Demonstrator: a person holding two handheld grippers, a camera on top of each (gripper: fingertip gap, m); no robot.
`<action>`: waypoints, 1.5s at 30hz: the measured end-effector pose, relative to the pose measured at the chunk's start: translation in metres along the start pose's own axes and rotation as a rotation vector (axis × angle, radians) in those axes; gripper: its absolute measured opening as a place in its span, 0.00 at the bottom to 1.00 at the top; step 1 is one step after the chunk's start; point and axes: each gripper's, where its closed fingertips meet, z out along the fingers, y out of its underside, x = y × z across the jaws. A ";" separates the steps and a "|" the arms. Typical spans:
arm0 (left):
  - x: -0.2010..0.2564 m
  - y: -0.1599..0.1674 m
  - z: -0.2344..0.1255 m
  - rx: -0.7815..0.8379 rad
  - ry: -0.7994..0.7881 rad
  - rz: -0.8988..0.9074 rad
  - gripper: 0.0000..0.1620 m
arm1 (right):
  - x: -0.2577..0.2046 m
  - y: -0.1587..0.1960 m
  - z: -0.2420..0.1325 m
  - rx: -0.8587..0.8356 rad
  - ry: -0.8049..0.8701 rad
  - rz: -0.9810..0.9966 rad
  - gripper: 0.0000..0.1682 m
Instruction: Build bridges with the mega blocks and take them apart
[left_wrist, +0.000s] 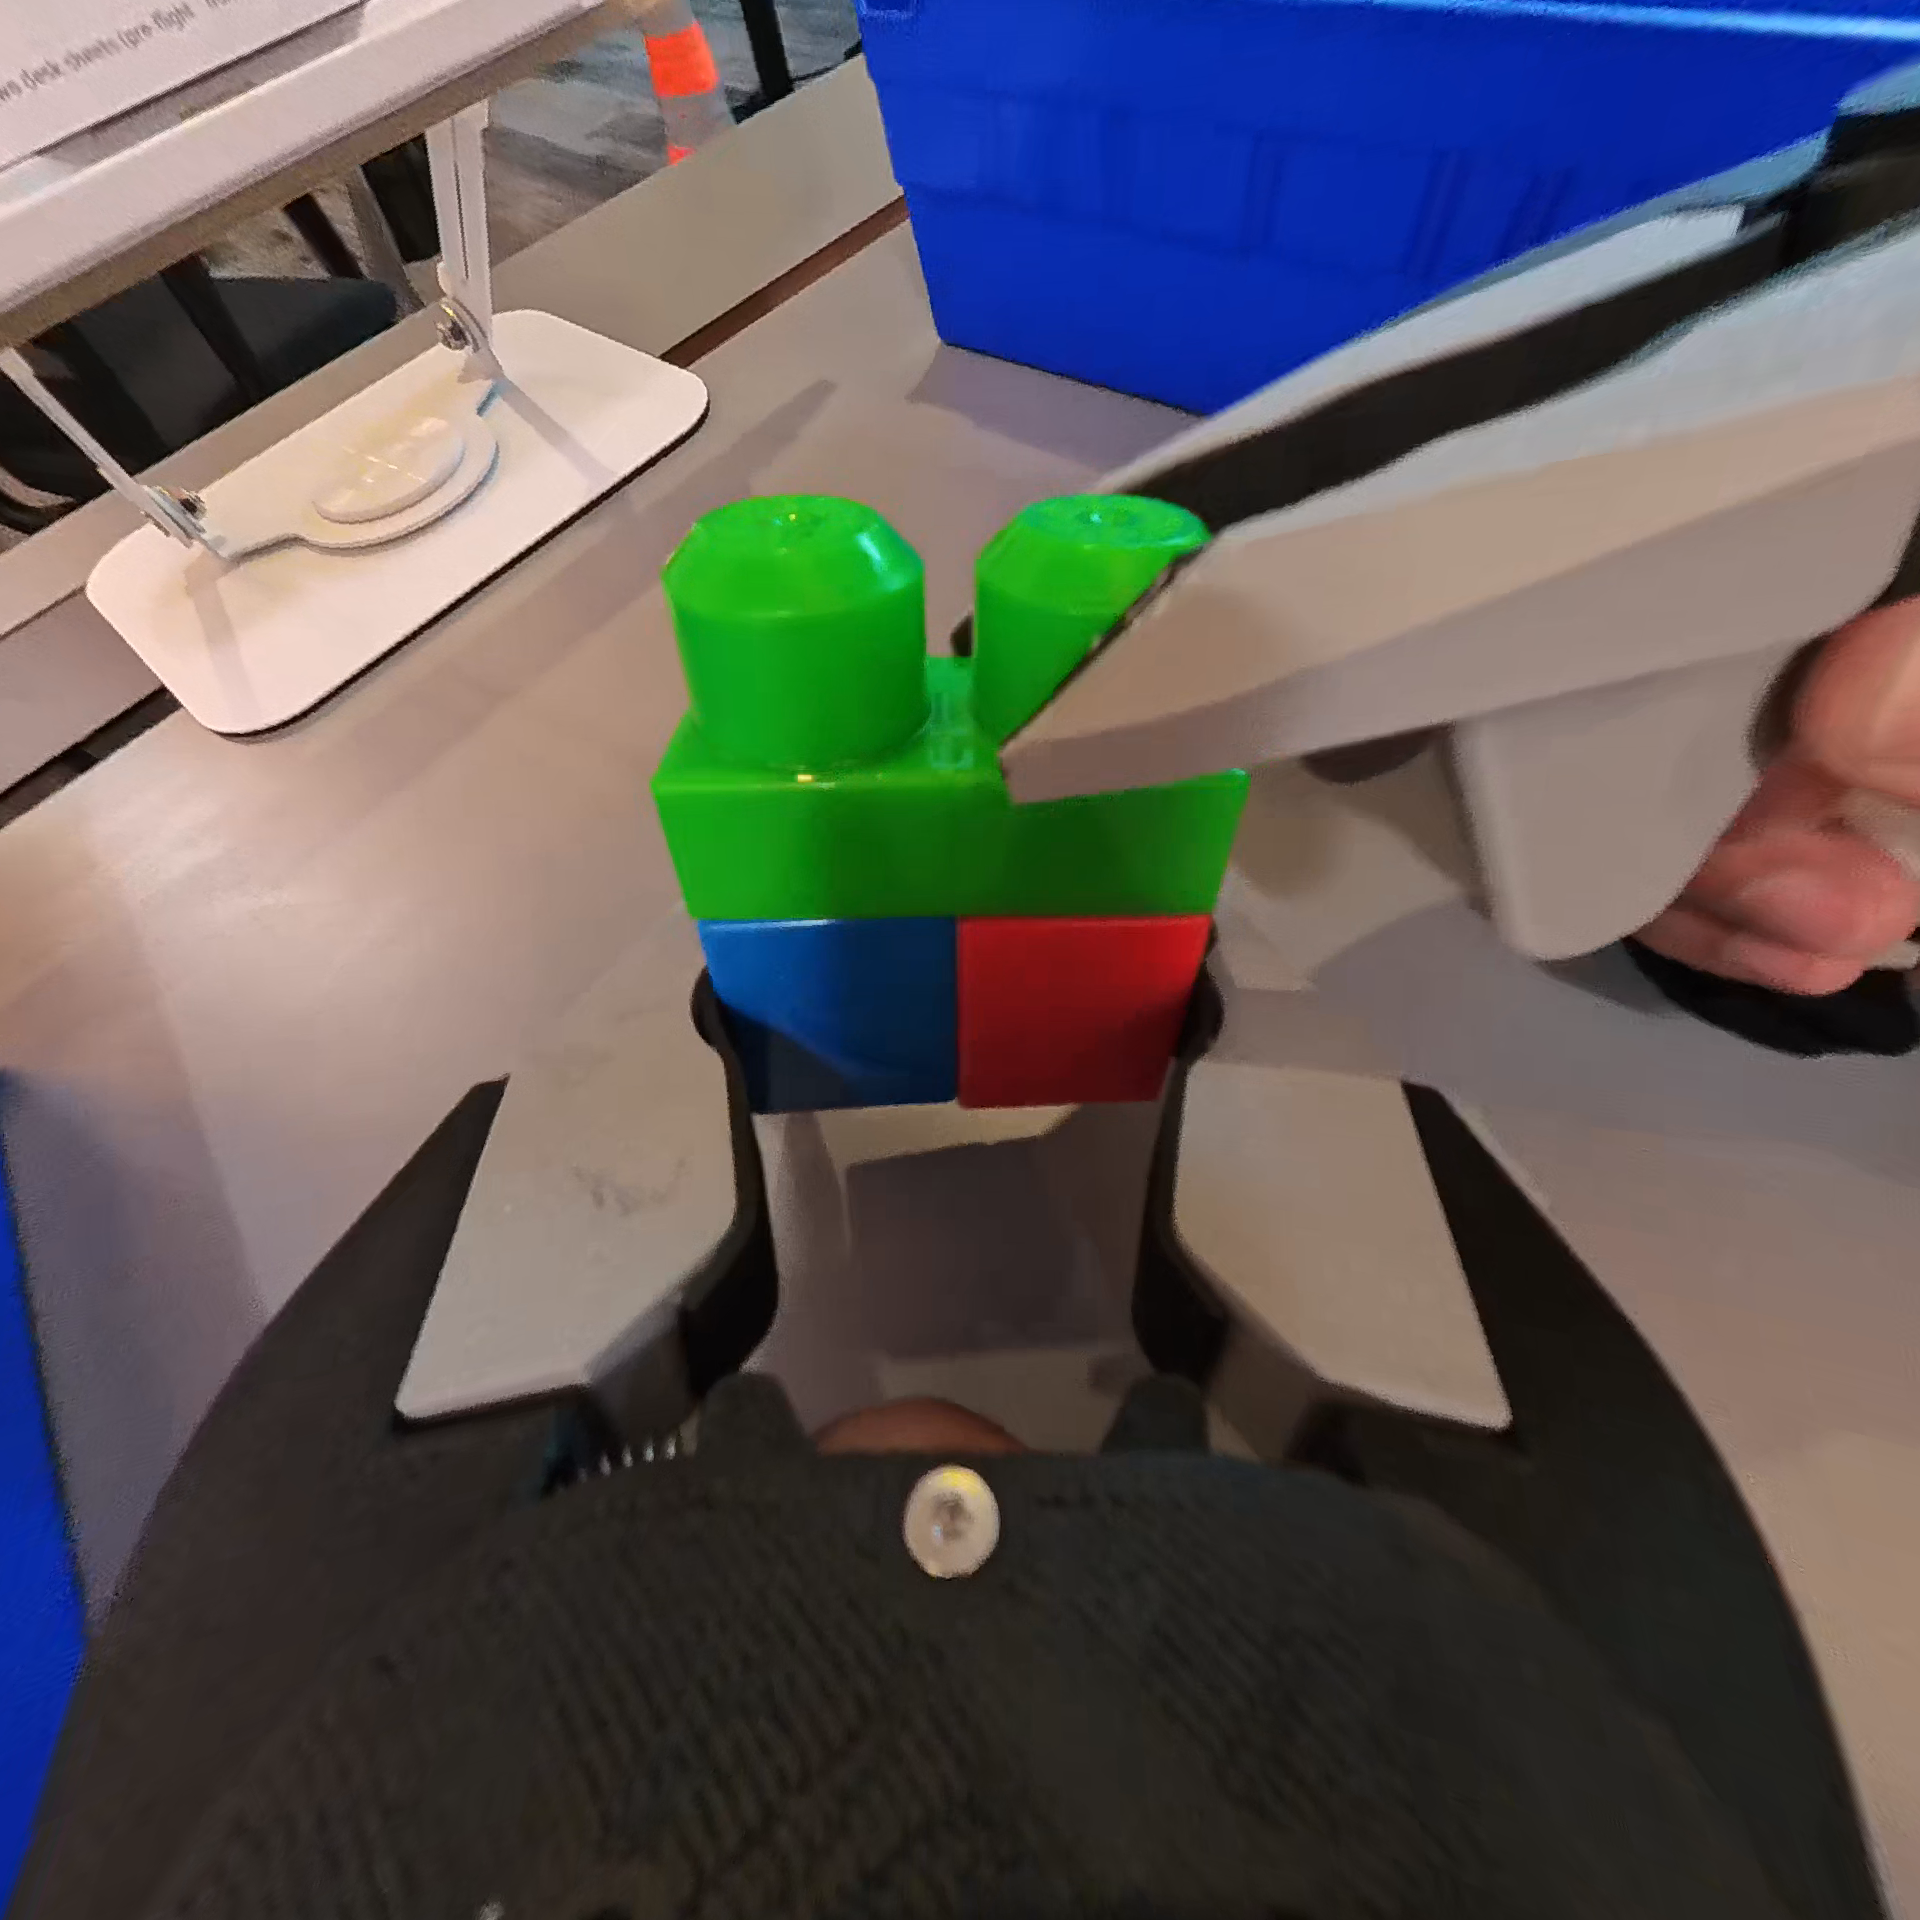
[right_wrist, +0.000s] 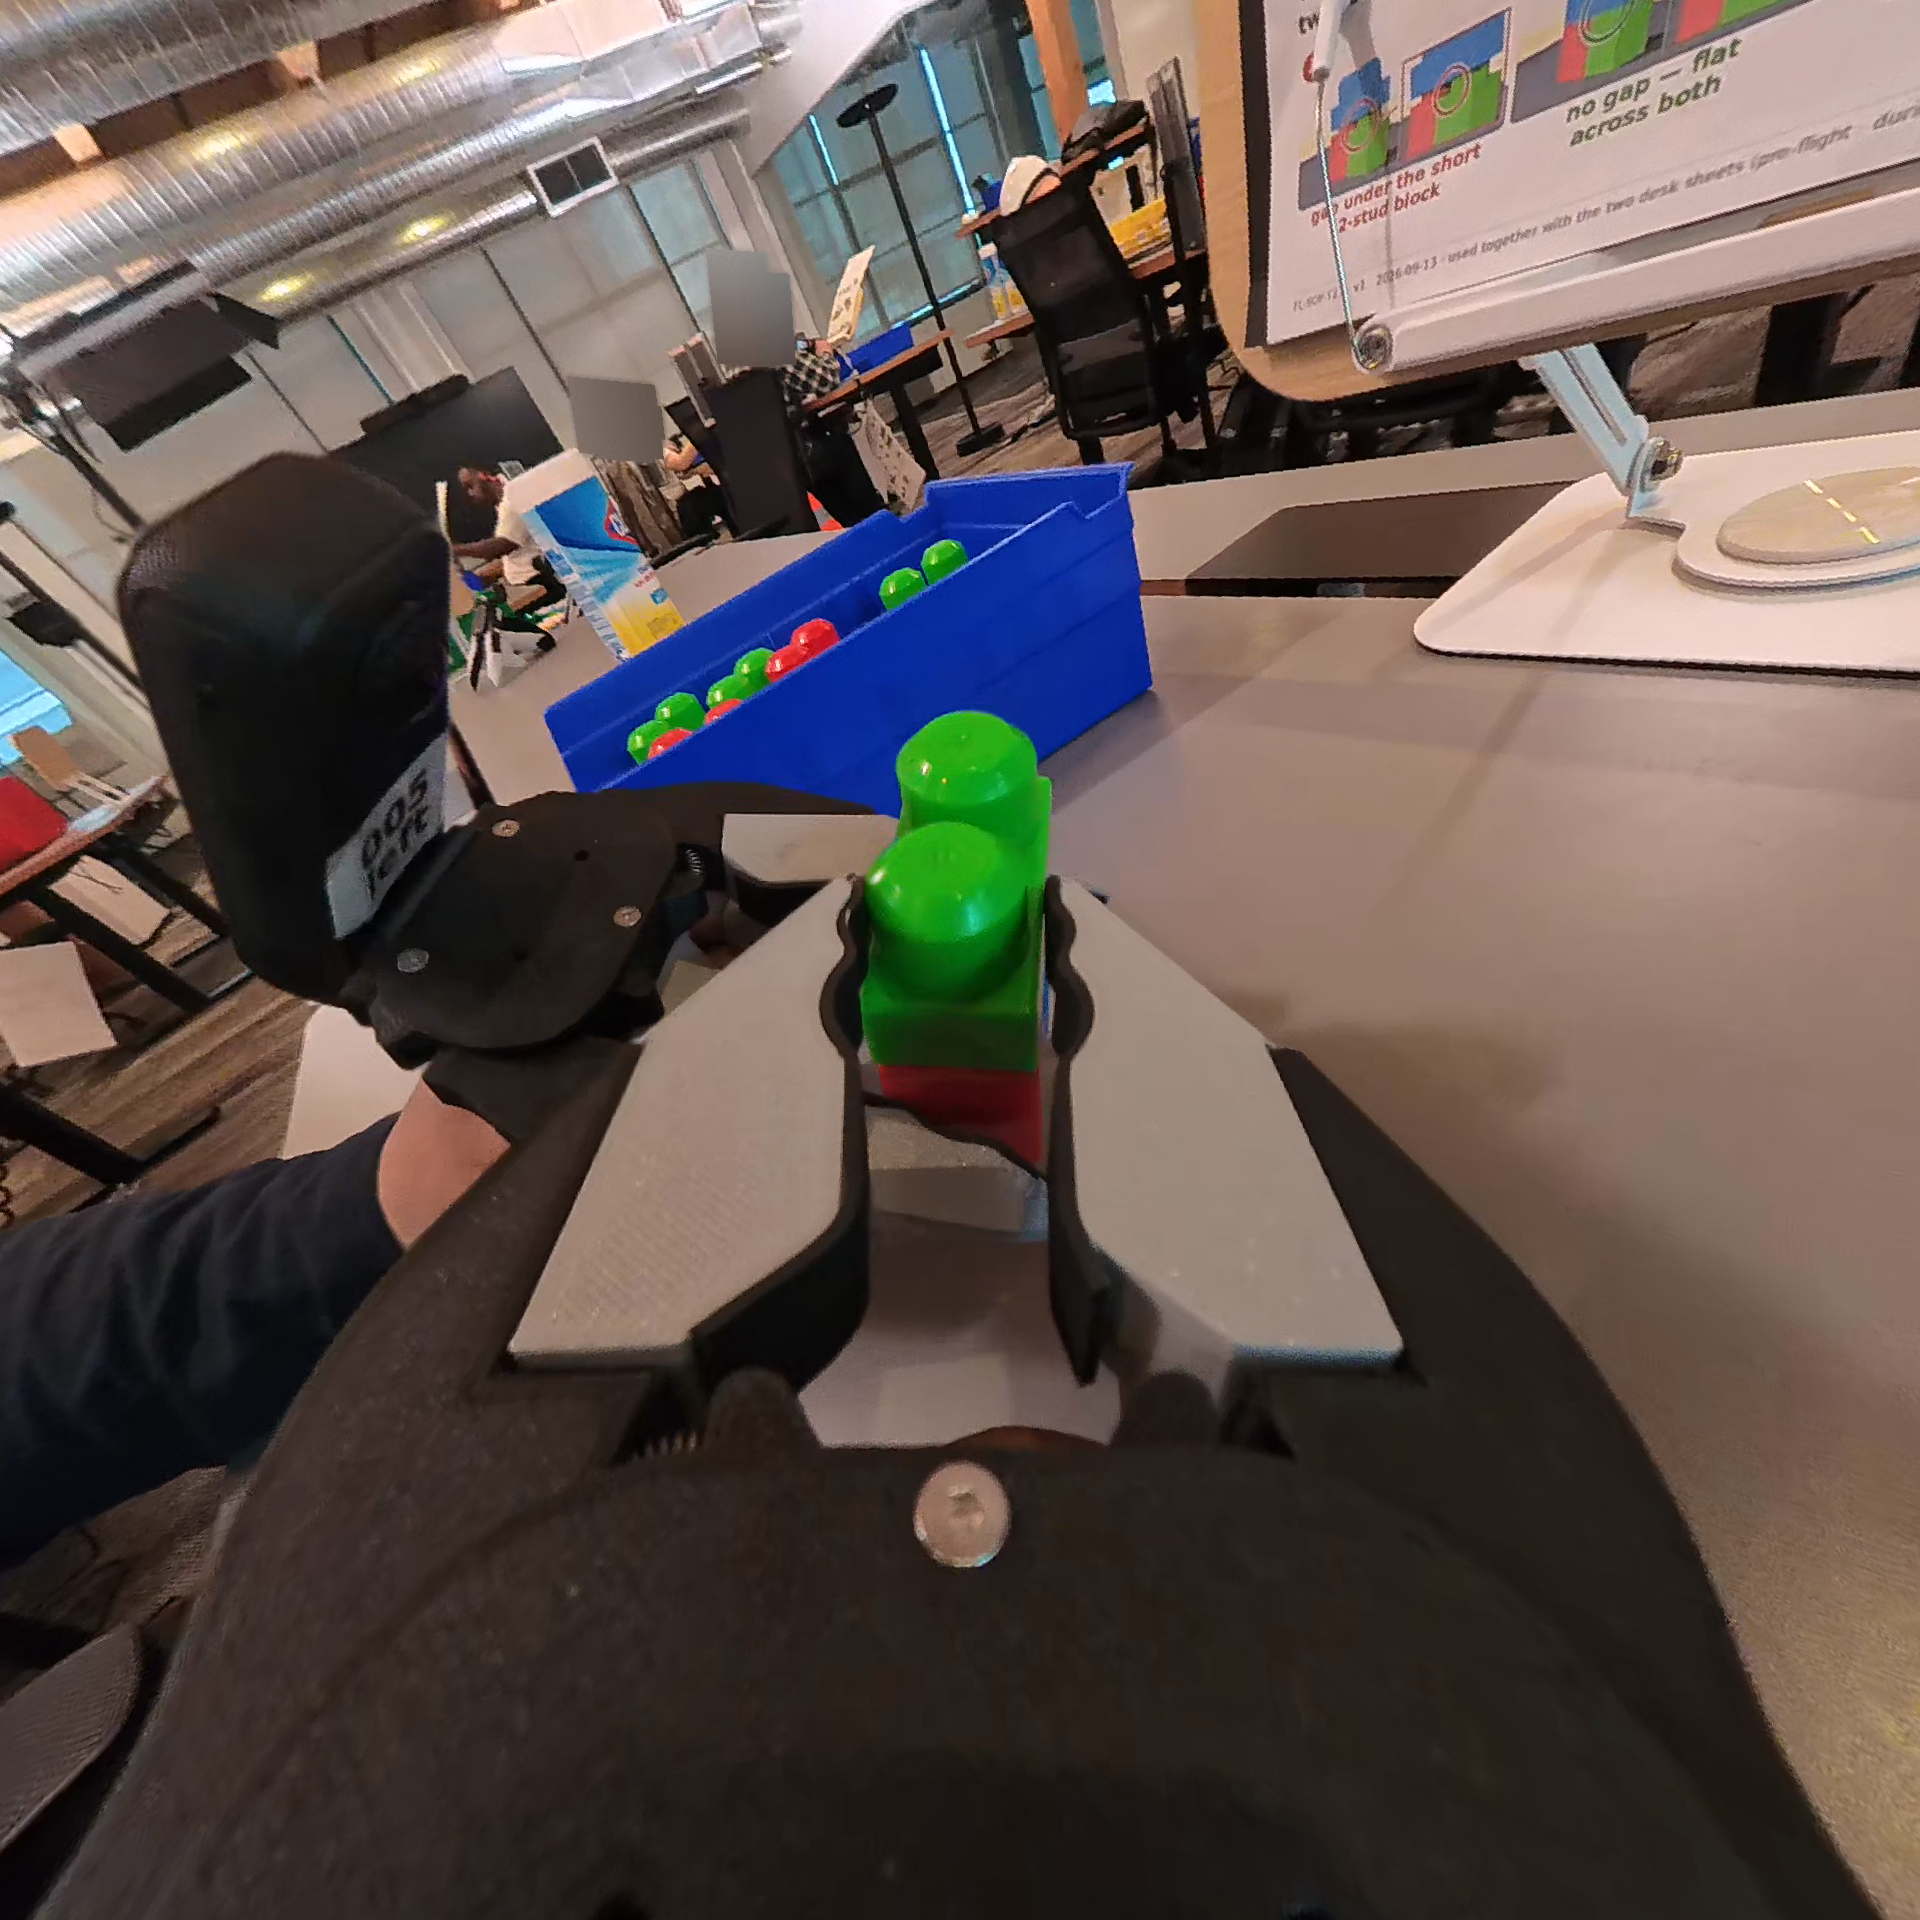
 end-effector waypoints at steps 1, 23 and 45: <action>-0.001 0.002 0.000 -0.009 -0.017 0.024 0.52 | -0.001 -0.001 -0.001 -0.003 -0.010 0.007 0.20; 0.026 0.010 0.000 -0.058 0.101 0.130 0.52 | 0.003 0.029 0.006 -0.213 -0.015 -0.051 0.20; 0.026 0.012 0.002 -0.059 0.129 0.101 0.52 | 0.003 0.029 0.007 -0.213 -0.008 -0.070 0.20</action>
